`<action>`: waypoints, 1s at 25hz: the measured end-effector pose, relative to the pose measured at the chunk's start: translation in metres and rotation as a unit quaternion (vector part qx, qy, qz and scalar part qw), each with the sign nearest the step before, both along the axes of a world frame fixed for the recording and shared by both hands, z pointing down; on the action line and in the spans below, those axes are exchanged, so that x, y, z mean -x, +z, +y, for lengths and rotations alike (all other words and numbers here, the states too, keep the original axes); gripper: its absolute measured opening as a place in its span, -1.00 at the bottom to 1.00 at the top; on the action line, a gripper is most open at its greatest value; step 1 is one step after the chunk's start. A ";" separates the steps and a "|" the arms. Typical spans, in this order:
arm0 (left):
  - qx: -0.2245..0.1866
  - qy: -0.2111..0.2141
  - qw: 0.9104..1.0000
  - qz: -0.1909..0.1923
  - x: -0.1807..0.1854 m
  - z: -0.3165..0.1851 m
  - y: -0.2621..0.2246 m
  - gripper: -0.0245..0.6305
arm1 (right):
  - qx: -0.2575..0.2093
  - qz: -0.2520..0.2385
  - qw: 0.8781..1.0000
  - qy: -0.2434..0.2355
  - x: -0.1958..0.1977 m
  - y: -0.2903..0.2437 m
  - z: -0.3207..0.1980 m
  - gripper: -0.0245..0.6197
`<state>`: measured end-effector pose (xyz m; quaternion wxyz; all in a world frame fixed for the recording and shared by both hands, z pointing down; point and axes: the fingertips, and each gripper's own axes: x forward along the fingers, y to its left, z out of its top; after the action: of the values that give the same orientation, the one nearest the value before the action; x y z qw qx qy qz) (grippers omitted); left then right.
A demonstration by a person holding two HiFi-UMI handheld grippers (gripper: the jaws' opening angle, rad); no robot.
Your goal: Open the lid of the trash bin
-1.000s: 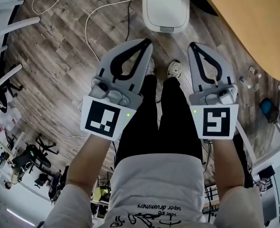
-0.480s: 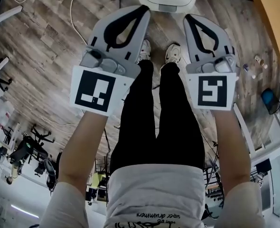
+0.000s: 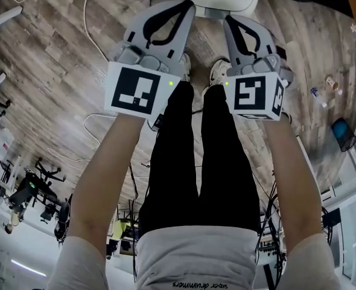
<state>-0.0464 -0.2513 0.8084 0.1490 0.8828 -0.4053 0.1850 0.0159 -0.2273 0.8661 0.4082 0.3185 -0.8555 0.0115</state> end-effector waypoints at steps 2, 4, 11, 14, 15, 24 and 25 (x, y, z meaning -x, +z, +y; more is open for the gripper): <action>0.002 0.003 1.000 -0.004 -0.003 0.000 0.013 -0.86 | 0.005 0.004 1.000 -0.004 0.002 0.015 -0.002 -0.90; 0.004 0.007 1.000 -0.009 -0.006 0.000 0.026 -0.86 | 0.013 0.012 1.000 -0.008 0.004 0.030 -0.003 -0.90; -0.004 0.024 0.999 -0.038 -0.013 0.003 0.063 -0.86 | 0.043 0.044 0.998 -0.019 0.007 0.080 0.003 -0.90; 0.002 0.024 0.999 -0.039 -0.014 0.006 0.070 -0.86 | 0.053 0.060 0.996 -0.025 0.008 0.096 0.006 -0.90; 0.002 0.025 0.999 -0.040 -0.015 0.008 0.071 -0.86 | 0.055 0.065 0.996 -0.026 0.007 0.100 0.007 -0.90; 0.008 0.028 0.999 -0.039 -0.017 0.025 0.073 -0.86 | 0.089 0.068 0.994 -0.016 0.007 0.116 0.012 -0.91; 0.007 0.027 0.999 -0.039 -0.016 0.027 0.072 -0.86 | 0.092 0.067 0.993 -0.013 0.007 0.115 0.011 -0.91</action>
<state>-0.0301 -0.2247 0.8803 0.1343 0.8845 -0.3852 0.2265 0.0086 -0.2159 0.9813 0.4927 0.2683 -0.8254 0.0636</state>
